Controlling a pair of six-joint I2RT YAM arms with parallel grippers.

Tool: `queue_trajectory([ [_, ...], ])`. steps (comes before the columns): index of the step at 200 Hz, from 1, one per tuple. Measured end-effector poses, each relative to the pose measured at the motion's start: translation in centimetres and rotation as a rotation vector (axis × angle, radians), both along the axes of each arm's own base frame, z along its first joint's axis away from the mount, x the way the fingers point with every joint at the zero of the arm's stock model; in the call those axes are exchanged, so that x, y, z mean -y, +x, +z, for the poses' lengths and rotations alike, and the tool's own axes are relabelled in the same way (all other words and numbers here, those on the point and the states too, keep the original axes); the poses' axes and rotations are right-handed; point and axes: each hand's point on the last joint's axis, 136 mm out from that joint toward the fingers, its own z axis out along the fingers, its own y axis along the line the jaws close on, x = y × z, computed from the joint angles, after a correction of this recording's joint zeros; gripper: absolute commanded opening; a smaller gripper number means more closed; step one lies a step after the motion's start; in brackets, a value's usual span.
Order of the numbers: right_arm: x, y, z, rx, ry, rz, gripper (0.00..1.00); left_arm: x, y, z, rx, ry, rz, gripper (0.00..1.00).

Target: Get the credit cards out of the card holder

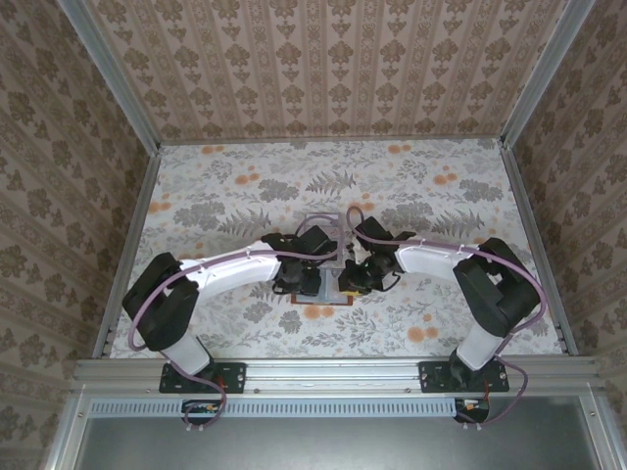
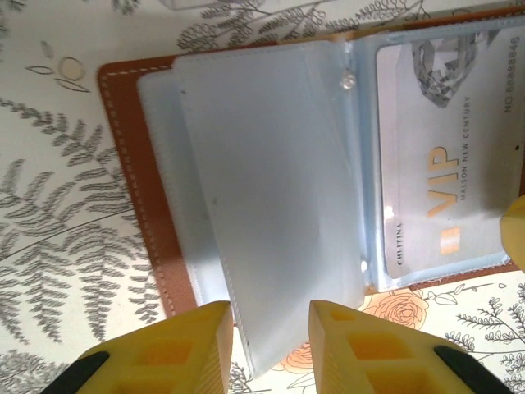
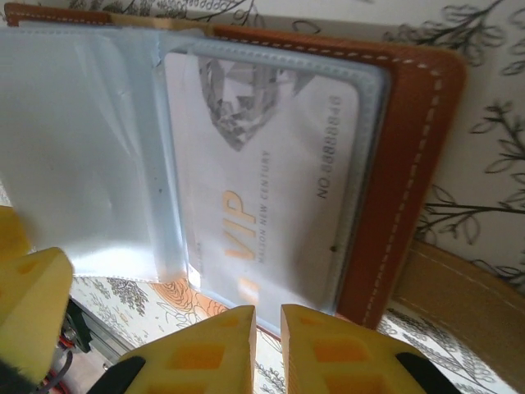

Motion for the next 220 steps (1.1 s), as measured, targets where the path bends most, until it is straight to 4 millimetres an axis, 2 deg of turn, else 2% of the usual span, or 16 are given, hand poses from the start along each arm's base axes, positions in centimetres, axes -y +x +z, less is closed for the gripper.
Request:
queue_trajectory([
  [39,0.4,-0.4,-0.8,-0.017,-0.021,-0.002,0.18,-1.2,1.3,0.9,0.007,-0.003,0.038,0.32],
  [53,0.6,-0.6,-1.0,-0.021,-0.031,0.001,0.18,-0.9,1.8,1.6,0.018,-0.023,0.042,0.32],
  [96,1.5,-0.8,-1.2,-0.005,-0.078,0.014,0.18,3.0,2.4,3.0,0.011,-0.186,0.003,0.31],
  [134,2.4,-0.9,-1.0,0.006,-0.112,0.018,0.18,7.0,2.8,1.8,-0.031,-0.283,-0.030,0.27],
  [170,2.4,-0.7,0.0,0.028,-0.084,0.005,0.18,8.5,3.0,1.4,-0.045,-0.346,-0.017,0.26],
  [199,2.4,0.2,1.3,0.055,-0.026,-0.038,0.18,9.3,3.0,1.2,-0.053,-0.400,0.006,0.25],
  [220,2.7,0.5,1.4,0.054,-0.024,-0.055,0.18,9.5,3.2,0.9,-0.056,-0.422,0.027,0.25],
])
